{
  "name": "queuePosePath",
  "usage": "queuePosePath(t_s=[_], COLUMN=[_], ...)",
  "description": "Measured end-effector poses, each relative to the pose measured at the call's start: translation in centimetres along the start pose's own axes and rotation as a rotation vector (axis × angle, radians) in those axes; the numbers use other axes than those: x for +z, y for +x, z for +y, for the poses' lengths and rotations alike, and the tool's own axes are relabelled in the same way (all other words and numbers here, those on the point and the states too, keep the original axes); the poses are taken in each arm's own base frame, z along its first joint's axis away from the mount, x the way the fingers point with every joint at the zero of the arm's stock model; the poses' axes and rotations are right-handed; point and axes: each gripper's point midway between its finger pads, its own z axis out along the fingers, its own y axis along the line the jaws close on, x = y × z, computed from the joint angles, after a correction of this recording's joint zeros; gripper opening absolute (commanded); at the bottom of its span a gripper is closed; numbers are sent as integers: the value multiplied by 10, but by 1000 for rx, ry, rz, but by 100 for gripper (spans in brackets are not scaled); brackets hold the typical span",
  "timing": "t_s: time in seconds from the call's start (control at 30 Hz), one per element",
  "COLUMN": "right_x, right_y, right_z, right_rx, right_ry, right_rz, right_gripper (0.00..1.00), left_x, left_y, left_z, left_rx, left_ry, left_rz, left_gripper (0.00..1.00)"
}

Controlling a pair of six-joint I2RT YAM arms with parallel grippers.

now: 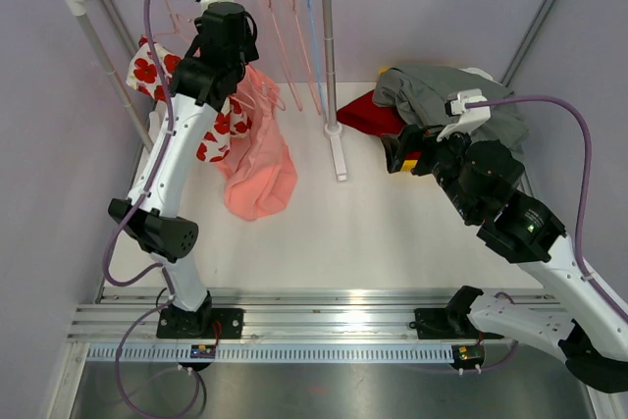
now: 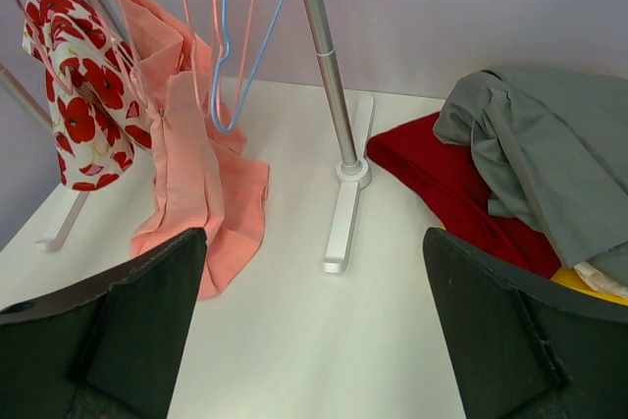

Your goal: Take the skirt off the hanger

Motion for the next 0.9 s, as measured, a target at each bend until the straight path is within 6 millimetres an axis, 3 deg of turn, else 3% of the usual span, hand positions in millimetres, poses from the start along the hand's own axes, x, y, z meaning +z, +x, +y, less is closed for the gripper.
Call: queuePosePath(t_s=[0.07,0.1,0.2,0.33,0.47,0.53,0.7,0.9], right_x=[-1,-2,-6,-10,-12,-8,20,43], right_y=[4,5,7,10,14,22,48,107], right_z=[-1,-1,-3,-4,2,12,58,140], right_rx=[2,7,20,43,67,82,143,76], right_ry=[2,2,4,3,-31,-73,-200,-315], right_rz=[10,12,20,28,39,62,149,311], right_gripper=[99,100,99,99,99,94,94,96], left_x=[10,17,36,45,36,27,-9,-62], left_y=[7,12,22,22,20,18,4,-33], left_z=[-1,-3,-7,-6,-6,-7,-11,-17], left_rx=[8,12,18,27,32,36,39,-11], left_ry=[0,0,-12,-18,-8,5,46,125], left_rz=[14,21,38,38,49,55,42,-29], left_gripper=[37,24,0,0,0,0,0,0])
